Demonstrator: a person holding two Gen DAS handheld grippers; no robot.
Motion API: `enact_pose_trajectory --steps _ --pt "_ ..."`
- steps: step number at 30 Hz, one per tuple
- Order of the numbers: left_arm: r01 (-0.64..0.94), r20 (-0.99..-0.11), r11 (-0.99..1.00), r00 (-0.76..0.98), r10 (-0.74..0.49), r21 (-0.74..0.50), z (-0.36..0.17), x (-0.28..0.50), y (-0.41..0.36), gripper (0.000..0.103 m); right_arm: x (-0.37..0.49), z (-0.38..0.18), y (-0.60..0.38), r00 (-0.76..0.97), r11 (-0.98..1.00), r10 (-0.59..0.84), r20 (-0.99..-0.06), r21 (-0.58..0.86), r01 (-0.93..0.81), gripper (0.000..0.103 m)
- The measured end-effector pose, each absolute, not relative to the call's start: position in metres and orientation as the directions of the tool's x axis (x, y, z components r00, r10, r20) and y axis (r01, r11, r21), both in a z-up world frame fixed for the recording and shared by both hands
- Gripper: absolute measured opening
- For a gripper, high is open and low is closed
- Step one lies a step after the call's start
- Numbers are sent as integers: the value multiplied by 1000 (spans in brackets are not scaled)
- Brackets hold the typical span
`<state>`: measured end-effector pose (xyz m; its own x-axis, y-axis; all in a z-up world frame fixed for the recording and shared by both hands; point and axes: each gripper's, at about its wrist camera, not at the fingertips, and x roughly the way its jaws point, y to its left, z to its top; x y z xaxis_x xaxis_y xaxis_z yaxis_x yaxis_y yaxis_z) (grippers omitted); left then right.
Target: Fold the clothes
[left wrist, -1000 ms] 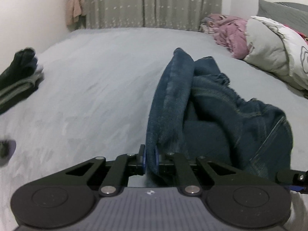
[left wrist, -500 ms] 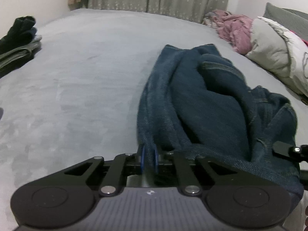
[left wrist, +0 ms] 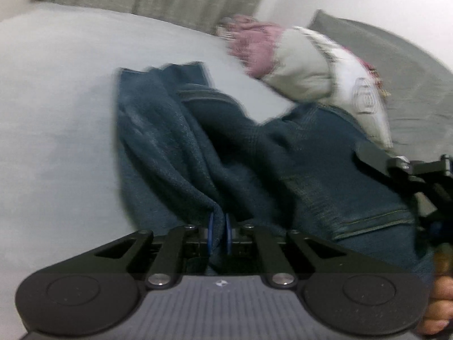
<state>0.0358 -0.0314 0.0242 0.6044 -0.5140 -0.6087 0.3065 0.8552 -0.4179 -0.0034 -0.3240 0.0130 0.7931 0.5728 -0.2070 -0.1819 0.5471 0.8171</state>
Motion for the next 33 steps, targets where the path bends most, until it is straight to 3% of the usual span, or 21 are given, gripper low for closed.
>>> enact_pose_trajectory --steps 9,15,17,20,23,33 --pt "430 -596 795 527 -606 -428 22 31 -109 6 -27 25 -371 866 596 447 -224 797 -102 32" --pt "375 -641 821 514 -570 -429 21 33 -81 7 -24 23 -358 867 668 421 -267 738 -97 33" --pt "368 -646 833 526 -553 -413 25 31 -65 11 -21 24 -345 862 699 425 -275 705 -120 34" --pt "349 -656 858 552 -514 -377 32 24 -41 32 -22 25 -324 863 748 422 -278 645 -159 34" --pt "314 -657 888 598 -460 -336 38 17 -10 38 -25 31 -298 869 816 414 -271 534 -222 34" --pt "232 -566 849 658 -497 -475 50 17 61 66 -22 22 -228 812 828 523 -258 379 -413 37"
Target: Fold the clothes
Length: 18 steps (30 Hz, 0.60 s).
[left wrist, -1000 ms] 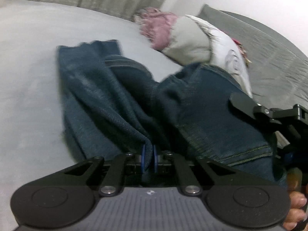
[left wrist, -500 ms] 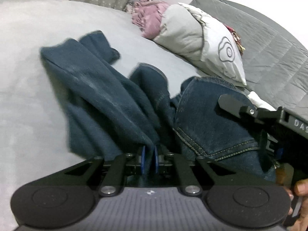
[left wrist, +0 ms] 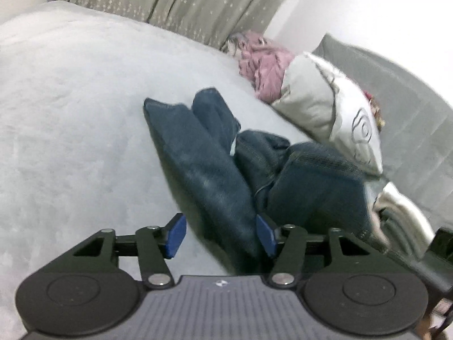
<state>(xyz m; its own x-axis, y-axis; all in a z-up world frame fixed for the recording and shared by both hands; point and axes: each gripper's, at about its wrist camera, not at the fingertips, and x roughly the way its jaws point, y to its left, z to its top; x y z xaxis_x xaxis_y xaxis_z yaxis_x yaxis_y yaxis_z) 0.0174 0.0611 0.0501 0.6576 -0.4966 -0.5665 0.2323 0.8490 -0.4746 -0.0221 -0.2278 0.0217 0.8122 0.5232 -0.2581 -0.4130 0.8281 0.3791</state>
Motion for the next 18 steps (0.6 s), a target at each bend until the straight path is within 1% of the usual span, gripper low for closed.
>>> enact_pose_trajectory --steps 2,4,9,11,15,18 --pt "240 -537 818 653 -534 -522 51 18 71 72 -24 17 -217 794 817 549 -262 369 -443 38" --pt "249 -531 807 644 -551 -536 51 17 73 78 -26 13 -207 777 806 572 -263 358 -472 38" --pt "250 -540 823 651 -533 -510 55 17 77 78 -34 7 -186 743 790 606 -285 324 -520 40" --pt "253 -528 825 666 -528 -506 58 15 81 78 -36 4 -179 731 784 617 -293 312 -537 42" --pt "252 -510 816 676 -533 -520 61 15 87 80 -37 -4 -174 708 767 639 -300 324 -554 43" --pt "246 -523 828 677 -519 -503 59 14 88 81 -40 -7 -165 684 757 653 -324 293 -584 44"
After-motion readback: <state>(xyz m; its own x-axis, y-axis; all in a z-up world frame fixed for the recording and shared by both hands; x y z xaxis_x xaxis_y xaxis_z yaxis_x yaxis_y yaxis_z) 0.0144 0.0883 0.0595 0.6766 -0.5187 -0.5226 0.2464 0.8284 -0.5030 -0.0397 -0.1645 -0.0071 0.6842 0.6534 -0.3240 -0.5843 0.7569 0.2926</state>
